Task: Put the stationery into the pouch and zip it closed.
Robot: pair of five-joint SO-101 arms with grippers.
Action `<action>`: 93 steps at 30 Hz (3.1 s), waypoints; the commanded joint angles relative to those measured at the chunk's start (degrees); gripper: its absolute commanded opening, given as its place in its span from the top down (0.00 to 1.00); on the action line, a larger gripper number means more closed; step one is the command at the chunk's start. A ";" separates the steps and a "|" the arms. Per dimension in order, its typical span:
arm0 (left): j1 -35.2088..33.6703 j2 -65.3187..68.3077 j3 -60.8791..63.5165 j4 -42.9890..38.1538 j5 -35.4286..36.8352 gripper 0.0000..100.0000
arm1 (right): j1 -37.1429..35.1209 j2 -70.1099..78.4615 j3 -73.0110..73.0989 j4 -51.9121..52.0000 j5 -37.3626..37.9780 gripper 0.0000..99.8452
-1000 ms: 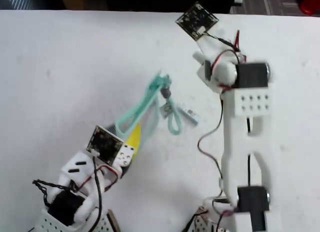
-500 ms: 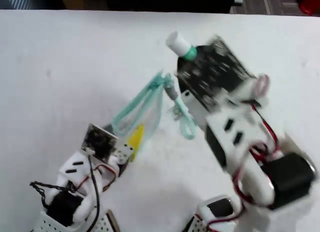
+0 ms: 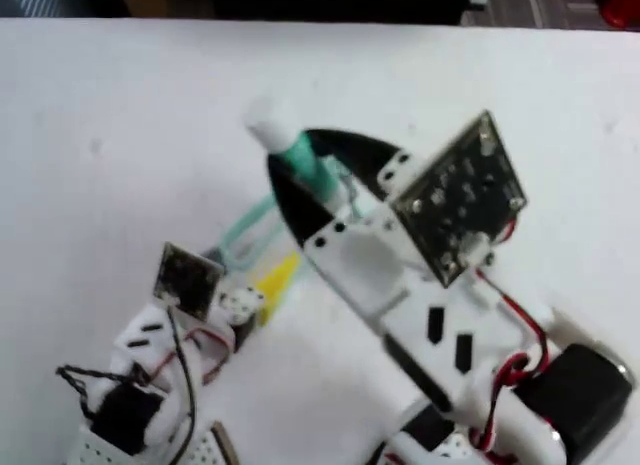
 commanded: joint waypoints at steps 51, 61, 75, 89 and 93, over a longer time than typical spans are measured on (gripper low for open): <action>-4.97 -0.13 -1.49 -1.32 0.88 0.78 | -1.63 -24.48 59.08 -36.88 -1.85 0.98; -5.14 -0.13 -1.49 -1.32 0.88 0.78 | 5.76 -25.01 58.99 -29.67 -1.76 0.98; -4.79 -0.13 -1.49 -1.14 0.88 0.78 | -4.26 -23.43 54.59 -29.85 3.16 0.98; -4.79 -0.13 -1.49 -1.23 0.79 0.78 | -4.44 -15.16 49.23 -25.10 3.34 0.74; -4.79 -0.13 -1.49 -1.23 0.79 0.78 | -4.35 -16.22 47.47 -23.87 3.52 0.75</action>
